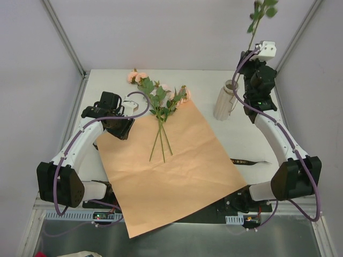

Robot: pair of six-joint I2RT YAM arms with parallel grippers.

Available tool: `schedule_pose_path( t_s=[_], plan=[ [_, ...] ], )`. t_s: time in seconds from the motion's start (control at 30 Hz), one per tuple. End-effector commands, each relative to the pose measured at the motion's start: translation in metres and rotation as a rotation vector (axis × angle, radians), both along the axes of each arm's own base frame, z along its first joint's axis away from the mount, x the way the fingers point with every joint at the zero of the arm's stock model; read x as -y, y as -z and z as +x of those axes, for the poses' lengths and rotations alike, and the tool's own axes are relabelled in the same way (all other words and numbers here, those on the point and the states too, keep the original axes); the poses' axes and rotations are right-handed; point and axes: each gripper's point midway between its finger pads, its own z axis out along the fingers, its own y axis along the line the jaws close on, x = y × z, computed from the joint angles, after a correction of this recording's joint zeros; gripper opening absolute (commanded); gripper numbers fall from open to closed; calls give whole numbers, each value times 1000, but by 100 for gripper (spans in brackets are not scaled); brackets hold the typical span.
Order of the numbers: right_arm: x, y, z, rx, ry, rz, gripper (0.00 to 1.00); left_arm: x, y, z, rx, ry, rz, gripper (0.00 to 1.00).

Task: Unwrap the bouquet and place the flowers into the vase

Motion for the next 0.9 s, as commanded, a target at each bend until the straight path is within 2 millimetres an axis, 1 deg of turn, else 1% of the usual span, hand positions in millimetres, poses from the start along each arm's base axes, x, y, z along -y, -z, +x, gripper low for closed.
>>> schedule_pose_path(
  t_s=[0.0, 0.03, 0.07, 0.1, 0.13, 0.17, 0.2, 0.23, 0.27, 0.3, 0.33, 0.37, 0.4, 0.47, 0.5, 0.57, 0.6, 0.67, 0.7, 0.73, 0.77, 0.8, 0.83, 0.87],
  plan=[
    [-6, -16, -19, 50, -20, 18, 38, -4, -5, -2, 4, -18, 2, 43],
    [-8, -16, -24, 46, -21, 19, 46, -4, -5, -2, 4, -16, 1, 43],
    [-8, -11, -26, 36, -23, 17, 56, -4, -6, -1, 8, -16, 0, 43],
    [-8, -10, -29, 33, -23, 22, 56, -3, -7, 0, 9, -17, -2, 43],
    [-8, -13, -36, 37, -24, 29, 57, -3, -8, 0, 13, -16, -1, 43],
    [-8, -9, -40, 28, -26, 34, 59, -3, -9, 0, 15, -14, -2, 43],
    [-8, -10, -44, 28, -30, 51, 60, -3, -9, 1, 18, -14, -3, 43],
    [-12, -14, -54, 29, -46, 60, 61, -3, -10, 1, 19, -15, -2, 43],
    [-16, -14, -59, 26, -60, 60, 61, -4, -10, 0, 20, -13, 1, 43],
    [-27, -13, -65, 22, -90, 57, 62, -4, -10, 1, 22, -14, 3, 43],
    [-32, -13, -73, 6, -101, 46, 62, -5, -10, 1, 24, -15, 4, 43],
    [-39, -11, -77, -7, -117, 38, 63, -5, -9, 1, 23, -16, 7, 43],
    [-58, -10, -85, -17, -162, 28, 63, -5, -9, 1, 26, -20, 8, 43],
    [-75, -3, -95, -46, -199, -1, 64, -6, -9, 2, 27, -28, 11, 43],
    [-98, 5, -103, -79, -265, -21, 64, -7, -8, 2, 29, -30, 14, 44],
    [-125, 24, -106, -147, -328, -68, 65, -10, -7, 3, 28, -45, 29, 49],
    [-147, 40, -114, -208, -385, -105, 66, -11, -6, 3, 24, -48, 35, 49],
    [-177, 67, -114, -284, -467, -143, 67, -12, -5, 3, 22, -49, 40, 72],
    [-198, 87, -122, -350, -549, -170, 66, -12, -6, 3, 27, -51, 42, 73],
    [-213, 102, -118, -404, -586, -183, 66, -12, -7, 2, 31, -50, 38, 73],
    [-225, 114, -120, -450, -627, -185, 66, -12, -8, 2, 36, -50, 39, 73],
    [-243, 145, -125, -545, -700, -214, 64, -12, -10, 2, 42, -49, 38, 74],
    [-256, 147, -127, -566, -753, -215, 60, -13, -13, 3, 58, -52, 39, 73],
    [-265, 154, -128, -602, -790, -221, 57, -16, -14, 2, 62, -56, 51, 74]
  ],
)
